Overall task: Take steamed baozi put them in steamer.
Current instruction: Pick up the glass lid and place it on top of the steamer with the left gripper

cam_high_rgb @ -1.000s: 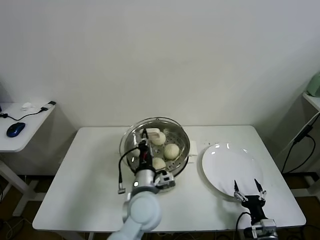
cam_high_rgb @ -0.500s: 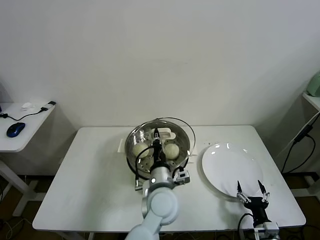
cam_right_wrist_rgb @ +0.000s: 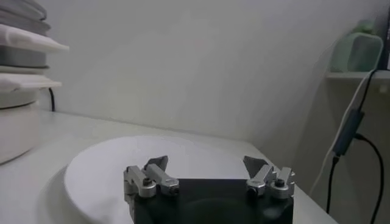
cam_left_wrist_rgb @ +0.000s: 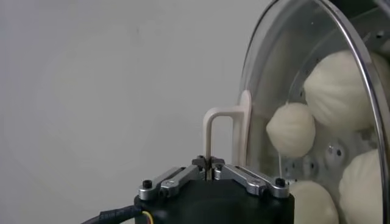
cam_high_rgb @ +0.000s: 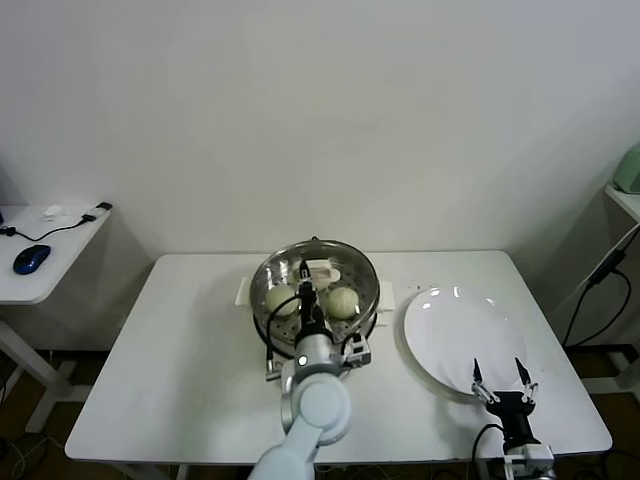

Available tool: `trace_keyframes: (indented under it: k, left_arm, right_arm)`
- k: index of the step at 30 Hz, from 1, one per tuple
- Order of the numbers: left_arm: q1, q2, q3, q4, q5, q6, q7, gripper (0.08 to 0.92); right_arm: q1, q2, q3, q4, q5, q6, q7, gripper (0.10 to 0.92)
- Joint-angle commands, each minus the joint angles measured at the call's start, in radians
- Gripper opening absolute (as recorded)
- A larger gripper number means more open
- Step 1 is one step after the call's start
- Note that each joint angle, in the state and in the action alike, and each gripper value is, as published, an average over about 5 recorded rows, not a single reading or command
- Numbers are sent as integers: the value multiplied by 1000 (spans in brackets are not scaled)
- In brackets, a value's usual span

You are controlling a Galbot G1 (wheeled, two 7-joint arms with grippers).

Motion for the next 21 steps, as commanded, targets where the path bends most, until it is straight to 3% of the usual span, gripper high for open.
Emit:
trace_keyframes:
  k: [1,14,21]
  left_arm:
    - [5,-7,-10,24,13,-5,-22,131]
    - [21,-8,0,17,27,-30,-45,140]
    - [42,28,33,-104,-16,-32,7,318]
  right_arm:
    - [5,8,1,-5,-15,16,7,823]
    - [7,16,-5,-1,-34,28,12,823]
    - [-9,5,-18,24,-5,-21,18,823]
